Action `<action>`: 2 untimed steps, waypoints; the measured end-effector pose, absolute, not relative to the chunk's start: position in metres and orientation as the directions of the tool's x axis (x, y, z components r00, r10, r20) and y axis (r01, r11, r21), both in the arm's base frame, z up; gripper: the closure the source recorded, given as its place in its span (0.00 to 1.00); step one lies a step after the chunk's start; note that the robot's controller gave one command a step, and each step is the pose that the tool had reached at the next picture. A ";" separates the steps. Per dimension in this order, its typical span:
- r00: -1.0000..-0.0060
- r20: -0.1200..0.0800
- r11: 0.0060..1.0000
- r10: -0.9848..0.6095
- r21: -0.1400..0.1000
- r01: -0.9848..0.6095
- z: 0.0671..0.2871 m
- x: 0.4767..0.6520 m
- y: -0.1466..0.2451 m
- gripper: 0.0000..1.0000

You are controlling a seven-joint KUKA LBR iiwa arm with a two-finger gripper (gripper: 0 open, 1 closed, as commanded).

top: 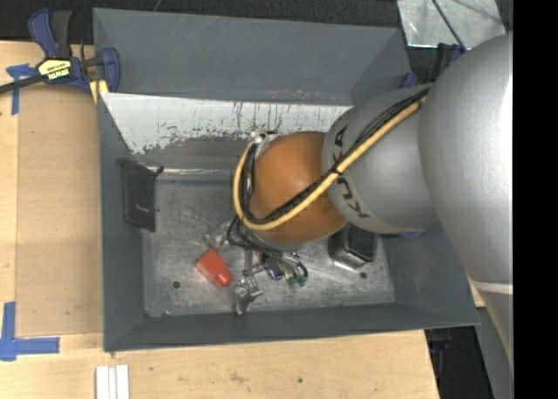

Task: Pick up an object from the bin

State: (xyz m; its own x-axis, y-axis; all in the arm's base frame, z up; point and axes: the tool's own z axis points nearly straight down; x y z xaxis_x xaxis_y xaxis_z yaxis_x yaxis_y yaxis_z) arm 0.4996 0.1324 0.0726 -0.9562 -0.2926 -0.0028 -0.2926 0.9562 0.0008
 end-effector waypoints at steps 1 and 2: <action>-0.888 -0.003 0.888 -0.460 0.001 -0.460 0.073 0.544 0.132 0.00; -0.820 0.000 0.820 -0.572 0.002 -0.572 0.076 0.494 0.154 0.00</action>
Offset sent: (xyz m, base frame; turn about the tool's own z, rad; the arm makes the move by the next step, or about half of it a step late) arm 0.0428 -0.0020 -0.0026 -0.1813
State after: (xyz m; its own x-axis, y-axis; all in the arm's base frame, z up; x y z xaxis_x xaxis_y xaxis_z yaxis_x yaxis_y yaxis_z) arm 0.4940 0.1543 0.0763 -0.8204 -0.5718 0.0004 -0.5718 0.8204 0.0016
